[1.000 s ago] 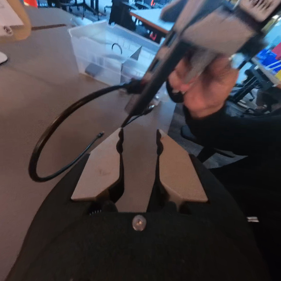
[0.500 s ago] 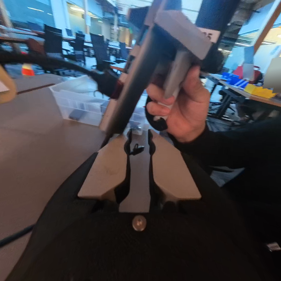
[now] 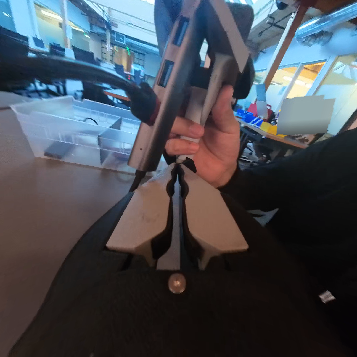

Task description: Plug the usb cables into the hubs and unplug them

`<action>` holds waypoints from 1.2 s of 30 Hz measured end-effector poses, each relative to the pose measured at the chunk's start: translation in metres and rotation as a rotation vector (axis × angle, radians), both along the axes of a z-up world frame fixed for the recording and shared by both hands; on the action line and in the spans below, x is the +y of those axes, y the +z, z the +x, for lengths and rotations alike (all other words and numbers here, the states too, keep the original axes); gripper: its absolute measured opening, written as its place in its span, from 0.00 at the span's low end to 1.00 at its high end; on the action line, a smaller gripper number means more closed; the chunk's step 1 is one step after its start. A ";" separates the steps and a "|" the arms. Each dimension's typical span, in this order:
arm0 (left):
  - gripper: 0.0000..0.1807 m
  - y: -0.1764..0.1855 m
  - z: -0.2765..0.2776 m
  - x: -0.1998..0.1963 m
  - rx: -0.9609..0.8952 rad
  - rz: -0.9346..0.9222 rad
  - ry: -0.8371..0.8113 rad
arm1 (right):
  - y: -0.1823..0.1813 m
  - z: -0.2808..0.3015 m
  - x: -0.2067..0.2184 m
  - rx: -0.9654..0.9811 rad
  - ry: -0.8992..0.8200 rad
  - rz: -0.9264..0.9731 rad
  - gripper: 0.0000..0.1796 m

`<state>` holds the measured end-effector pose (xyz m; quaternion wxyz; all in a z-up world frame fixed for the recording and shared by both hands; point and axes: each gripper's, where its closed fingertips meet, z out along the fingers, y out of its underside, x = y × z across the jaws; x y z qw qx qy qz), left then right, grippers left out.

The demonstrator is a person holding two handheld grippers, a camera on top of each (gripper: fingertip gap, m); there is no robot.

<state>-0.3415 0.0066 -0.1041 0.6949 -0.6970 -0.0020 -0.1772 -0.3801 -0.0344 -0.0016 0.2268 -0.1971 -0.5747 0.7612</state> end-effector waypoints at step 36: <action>0.08 0.017 -0.032 -0.063 0.209 -0.262 0.209 | -0.028 0.002 -0.005 -0.182 0.327 0.132 0.08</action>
